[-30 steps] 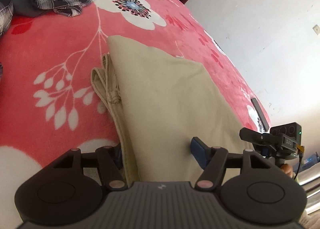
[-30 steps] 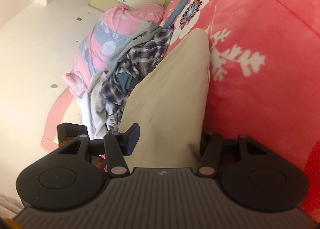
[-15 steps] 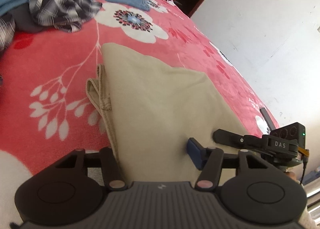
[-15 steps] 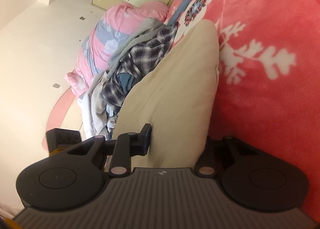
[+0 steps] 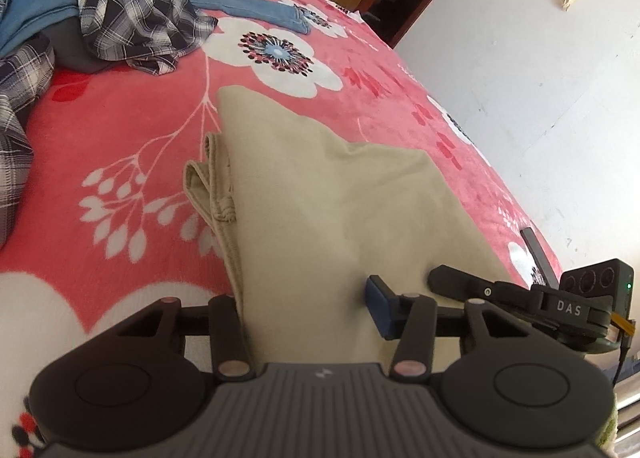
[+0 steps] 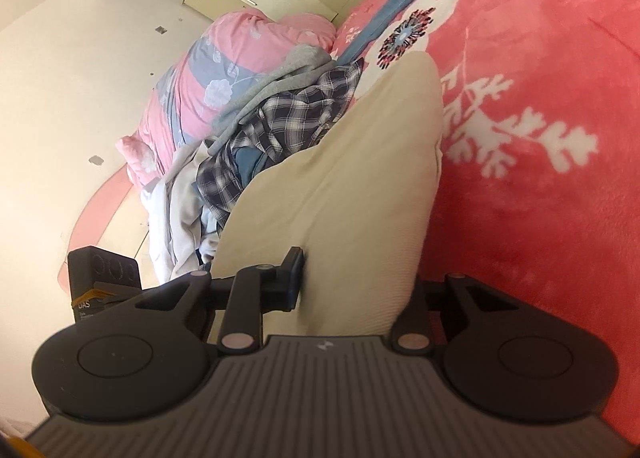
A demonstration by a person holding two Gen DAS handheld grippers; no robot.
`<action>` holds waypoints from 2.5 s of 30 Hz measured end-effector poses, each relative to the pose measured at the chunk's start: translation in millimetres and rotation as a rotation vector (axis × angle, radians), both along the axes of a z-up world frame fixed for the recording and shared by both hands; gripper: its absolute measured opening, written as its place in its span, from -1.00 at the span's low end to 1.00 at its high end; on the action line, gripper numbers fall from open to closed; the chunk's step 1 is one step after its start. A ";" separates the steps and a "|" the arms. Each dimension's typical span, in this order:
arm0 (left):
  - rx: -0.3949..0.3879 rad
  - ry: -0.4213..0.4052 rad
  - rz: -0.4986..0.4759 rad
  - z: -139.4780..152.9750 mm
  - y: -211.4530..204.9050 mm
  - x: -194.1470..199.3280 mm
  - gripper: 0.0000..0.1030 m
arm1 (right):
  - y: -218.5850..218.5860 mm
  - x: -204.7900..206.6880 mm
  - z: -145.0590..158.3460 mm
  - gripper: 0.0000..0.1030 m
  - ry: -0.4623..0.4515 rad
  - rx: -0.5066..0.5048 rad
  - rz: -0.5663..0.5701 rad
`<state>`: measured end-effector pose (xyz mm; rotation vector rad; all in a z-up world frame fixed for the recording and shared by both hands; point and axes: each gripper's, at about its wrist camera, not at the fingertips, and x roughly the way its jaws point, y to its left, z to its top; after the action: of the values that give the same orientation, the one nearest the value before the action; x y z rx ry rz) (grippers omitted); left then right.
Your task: Fold clothes
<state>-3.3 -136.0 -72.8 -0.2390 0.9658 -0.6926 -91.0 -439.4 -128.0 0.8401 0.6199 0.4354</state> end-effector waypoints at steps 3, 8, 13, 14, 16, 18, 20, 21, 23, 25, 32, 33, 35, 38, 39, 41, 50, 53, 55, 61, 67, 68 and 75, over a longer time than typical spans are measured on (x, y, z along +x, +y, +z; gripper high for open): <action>-0.011 -0.005 0.008 5.3 3.0 -4.2 -0.05 | 2.6 -3.5 5.1 -0.50 -0.010 -0.006 -0.001; -0.020 -0.021 0.008 13.3 5.3 -11.1 -0.05 | 7.1 -10.5 14.0 -0.50 -0.034 -0.019 -0.004; -0.022 -0.039 0.009 21.2 5.0 -17.0 -0.04 | 7.9 -15.1 19.8 -0.50 -0.049 -0.017 -0.006; -0.022 -0.041 0.009 22.2 4.8 -18.1 -0.04 | 7.9 -15.7 20.6 -0.50 -0.052 -0.016 -0.006; -0.021 -0.045 0.009 23.8 4.0 -20.0 -0.03 | 7.9 -17.0 22.1 -0.50 -0.055 -0.015 -0.007; -0.019 -0.046 0.008 24.7 2.8 -21.4 -0.03 | 7.8 -18.4 23.3 -0.50 -0.058 -0.015 -0.007; -0.018 -0.047 0.006 24.9 1.3 -22.7 -0.03 | 7.3 -20.0 23.7 -0.50 -0.059 -0.015 -0.009; -0.018 -0.047 0.005 24.9 0.5 -23.2 -0.03 | 6.9 -20.9 23.8 -0.50 -0.059 -0.015 -0.009; -0.017 -0.047 0.002 24.8 -1.0 -24.3 -0.03 | 6.1 -22.0 23.9 -0.50 -0.059 -0.015 -0.011; -0.017 -0.047 -0.001 24.7 -2.8 -25.6 -0.03 | 4.9 -23.8 24.2 -0.50 -0.058 -0.016 -0.013; -0.016 -0.051 -0.016 25.3 -11.1 -30.9 -0.02 | -1.1 -32.7 25.9 -0.50 -0.062 -0.021 -0.024; -0.016 -0.052 -0.018 25.2 -12.5 -31.6 -0.02 | -2.4 -33.9 26.0 -0.50 -0.063 -0.021 -0.026; -0.013 -0.052 -0.021 25.2 -15.7 -33.4 -0.02 | -5.1 -36.2 26.3 -0.50 -0.064 -0.023 -0.028; -0.005 -0.055 -0.028 26.0 -21.8 -37.2 -0.02 | -9.2 -39.2 26.4 -0.50 -0.064 -0.024 -0.028; -0.004 -0.057 -0.030 26.5 -23.8 -38.2 -0.02 | -10.9 -40.2 26.5 -0.50 -0.065 -0.024 -0.027; -0.001 -0.060 -0.032 27.6 -27.9 -40.3 -0.01 | -14.4 -41.9 27.0 -0.50 -0.068 -0.023 -0.026; 0.018 -0.066 -0.041 29.4 -49.9 -50.8 -0.01 | -33.9 -50.2 24.8 -0.50 -0.076 -0.017 -0.024; 0.022 -0.058 -0.048 27.1 -58.9 -53.0 -0.01 | -40.7 -53.5 23.0 -0.50 -0.073 -0.015 -0.027; 0.023 -0.054 -0.055 24.7 -66.4 -53.5 0.00 | -46.9 -55.6 21.5 -0.50 -0.066 -0.018 -0.031; 0.024 -0.038 -0.095 20.4 -97.3 -48.4 0.00 | -66.9 -60.0 21.5 -0.50 -0.050 -0.050 -0.047; 0.000 -0.032 -0.155 21.7 -141.2 -30.8 0.00 | -102.1 -52.7 33.6 -0.50 -0.045 -0.113 -0.060; -0.006 -0.032 -0.165 22.3 -150.2 -25.8 0.00 | -109.2 -49.7 36.6 -0.50 -0.046 -0.125 -0.062; -0.073 -0.054 -0.215 25.8 -229.2 22.3 0.00 | -176.2 -4.7 71.2 -0.50 -0.044 -0.260 -0.056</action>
<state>18.9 -365.2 -47.0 -0.1814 0.9231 -0.9280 -95.7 -615.6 -56.8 0.5973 0.5957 0.3137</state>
